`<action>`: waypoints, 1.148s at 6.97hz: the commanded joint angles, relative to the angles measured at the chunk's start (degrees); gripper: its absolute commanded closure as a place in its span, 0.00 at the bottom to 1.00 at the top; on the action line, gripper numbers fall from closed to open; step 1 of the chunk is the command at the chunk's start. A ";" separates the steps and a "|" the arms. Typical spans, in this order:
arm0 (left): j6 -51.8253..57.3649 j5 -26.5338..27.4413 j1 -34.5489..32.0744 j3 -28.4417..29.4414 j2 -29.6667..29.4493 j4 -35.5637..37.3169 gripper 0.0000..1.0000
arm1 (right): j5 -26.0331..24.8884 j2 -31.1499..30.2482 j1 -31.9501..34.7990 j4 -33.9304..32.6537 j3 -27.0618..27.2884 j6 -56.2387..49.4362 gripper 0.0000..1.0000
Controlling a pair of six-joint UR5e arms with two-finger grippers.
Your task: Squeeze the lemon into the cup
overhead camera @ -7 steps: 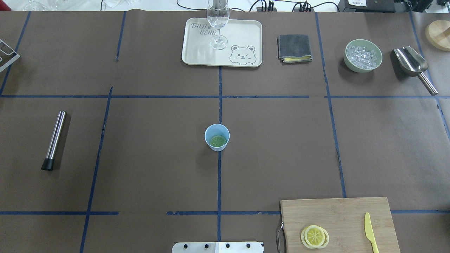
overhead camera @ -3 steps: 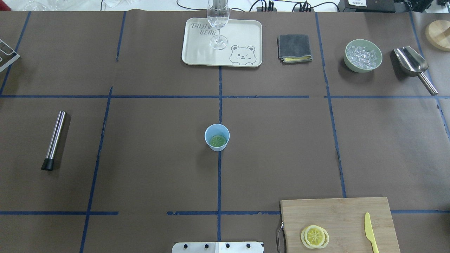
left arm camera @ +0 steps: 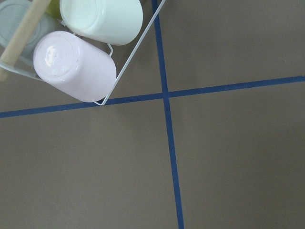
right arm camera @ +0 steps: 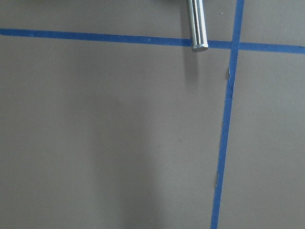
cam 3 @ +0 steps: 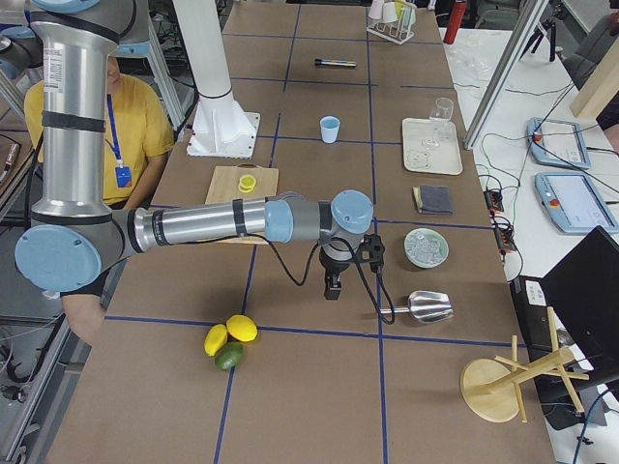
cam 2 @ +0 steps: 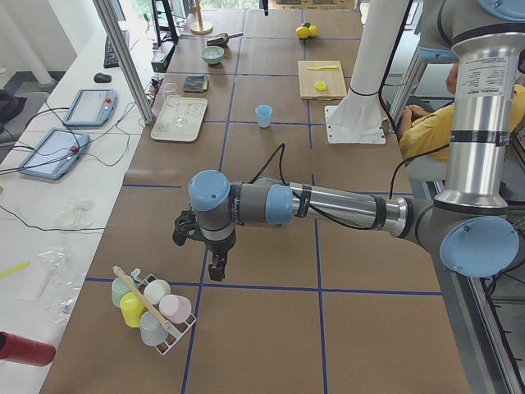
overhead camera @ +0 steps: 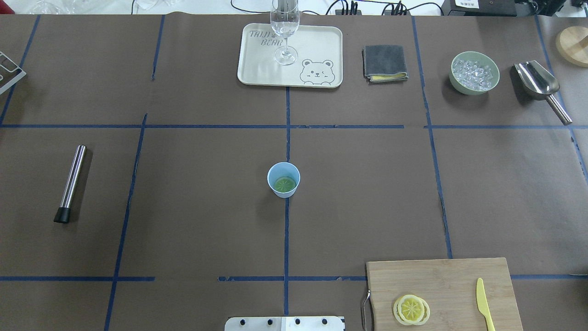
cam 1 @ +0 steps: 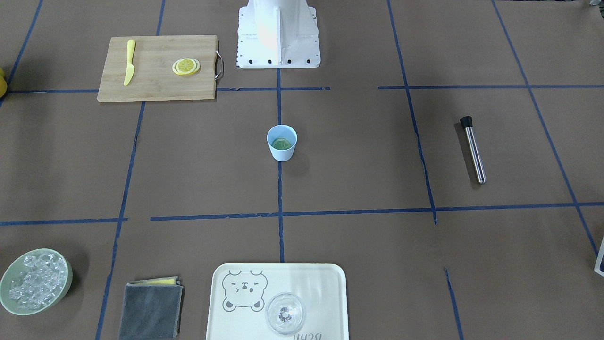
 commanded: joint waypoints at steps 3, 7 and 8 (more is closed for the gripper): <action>0.10 0.36 0.04 -0.64 0.77 -0.35 0.00 | 0.01 -0.76 0.05 -0.09 -0.56 -0.13 0.00; 0.10 0.19 0.04 0.06 0.85 -0.61 0.00 | 0.10 -0.76 -0.04 0.00 -0.83 -0.30 0.00; 0.10 0.19 0.04 -0.02 0.85 -0.53 0.00 | 0.10 -0.67 -0.04 0.00 -0.83 -0.31 0.00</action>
